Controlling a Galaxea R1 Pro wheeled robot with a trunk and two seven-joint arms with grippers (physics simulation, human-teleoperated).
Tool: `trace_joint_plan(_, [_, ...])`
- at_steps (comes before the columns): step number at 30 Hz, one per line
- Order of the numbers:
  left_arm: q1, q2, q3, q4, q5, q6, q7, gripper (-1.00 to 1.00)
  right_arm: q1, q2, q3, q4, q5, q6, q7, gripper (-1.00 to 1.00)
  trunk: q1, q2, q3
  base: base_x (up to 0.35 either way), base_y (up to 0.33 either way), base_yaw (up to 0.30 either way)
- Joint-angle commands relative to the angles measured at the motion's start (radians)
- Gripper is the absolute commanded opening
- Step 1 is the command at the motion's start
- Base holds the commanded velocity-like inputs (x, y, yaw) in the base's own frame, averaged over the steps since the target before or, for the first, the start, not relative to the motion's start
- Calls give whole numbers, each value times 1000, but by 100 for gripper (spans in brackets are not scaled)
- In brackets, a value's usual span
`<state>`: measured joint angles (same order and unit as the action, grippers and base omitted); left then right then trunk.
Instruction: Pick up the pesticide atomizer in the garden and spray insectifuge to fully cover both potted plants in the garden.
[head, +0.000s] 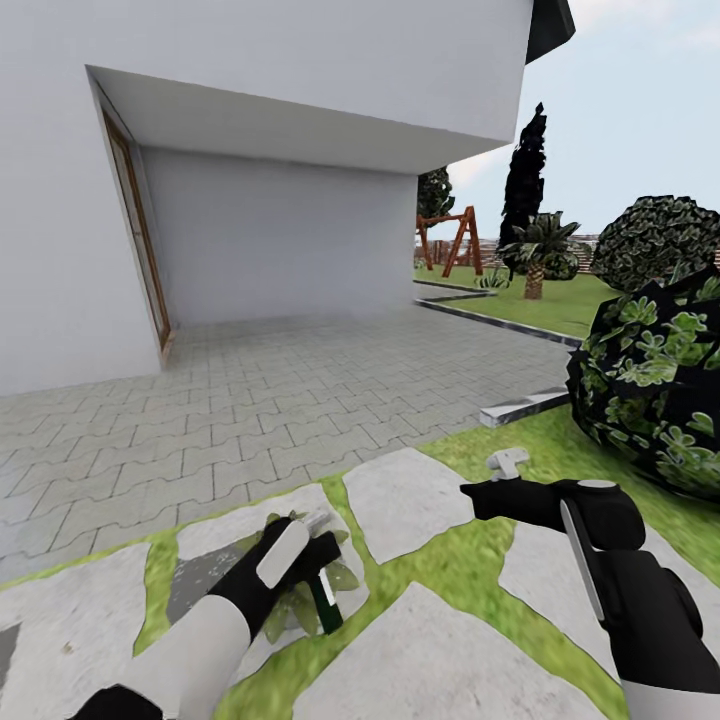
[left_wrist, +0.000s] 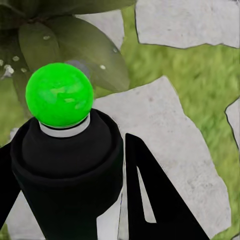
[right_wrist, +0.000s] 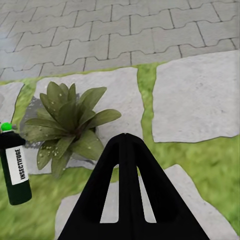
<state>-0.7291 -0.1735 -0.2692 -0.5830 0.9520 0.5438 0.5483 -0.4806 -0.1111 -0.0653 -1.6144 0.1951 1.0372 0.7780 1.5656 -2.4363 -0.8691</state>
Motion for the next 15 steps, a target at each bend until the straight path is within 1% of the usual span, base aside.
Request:
trace_joint_plan(1, [-5, 0, -4, -10, 37, 3, 45, -100, -1, 0, -1, -1, 10, 3, 10, -100, 0, 0, -1, 3, 0, 0])
trace_joint_plan(2, [-8, 0, -5, -14, 53, 5, 67, -100, -1, -1, -1, -1, 10, 3, 10, -100, 0, 0, -1, 2, 0, 0])
trace_joint_plan(4, [-11, 0, -5, -19, 69, 6, 86, -100, -1, -1, -1, -1, 10, 3, 10, -100, 0, 0, -1, 1, 0, 0])
trace_joint_plan(6, [-12, -1, -5, -20, 88, 6, 92, -100, -1, -1, -1, -1, 10, 3, 10, -100, 0, 0, -1, 0, 0, 0])
trace_joint_plan(7, [-12, -1, -5, -17, 110, 4, 91, -100, -1, 0, -1, -1, 10, 3, 10, -100, 0, 0, -1, 0, 0, 0])
trace_joint_plan(9, [-11, -1, -9, -8, 167, -4, 82, -100, -1, 0, -1, -1, 10, 3, 10, -100, 0, 0, -1, 0, 0, 0])
trace_joint_plan(10, [-10, -1, -14, -4, 185, -12, 70, -100, -1, 0, -1, -1, 10, 3, 10, -100, 0, 0, -1, 0, 0, 0])
trace_joint_plan(11, [-8, -1, -30, 1, 198, -18, 54, -100, -1, 0, -1, -1, 10, 3, 10, -100, 0, 0, -1, 0, 0, 0])
trace_joint_plan(12, [-7, -1, -39, 4, 202, -22, 46, -100, -1, 1, -1, -1, 10, 3, 10, -100, 0, 0, -1, 0, 0, 0])
trace_joint_plan(14, [-2, -1, -82, 33, 213, -67, -1, -100, -1, 1, -1, -1, 10, 3, 10, -100, 0, 0, -1, 0, 0, 0])
trace_joint_plan(15, [-1, -1, -128, 63, 217, -113, -58, -100, -1, 1, -1, -1, 10, 3, 10, -100, 0, 0, -1, 0, 0, 0])
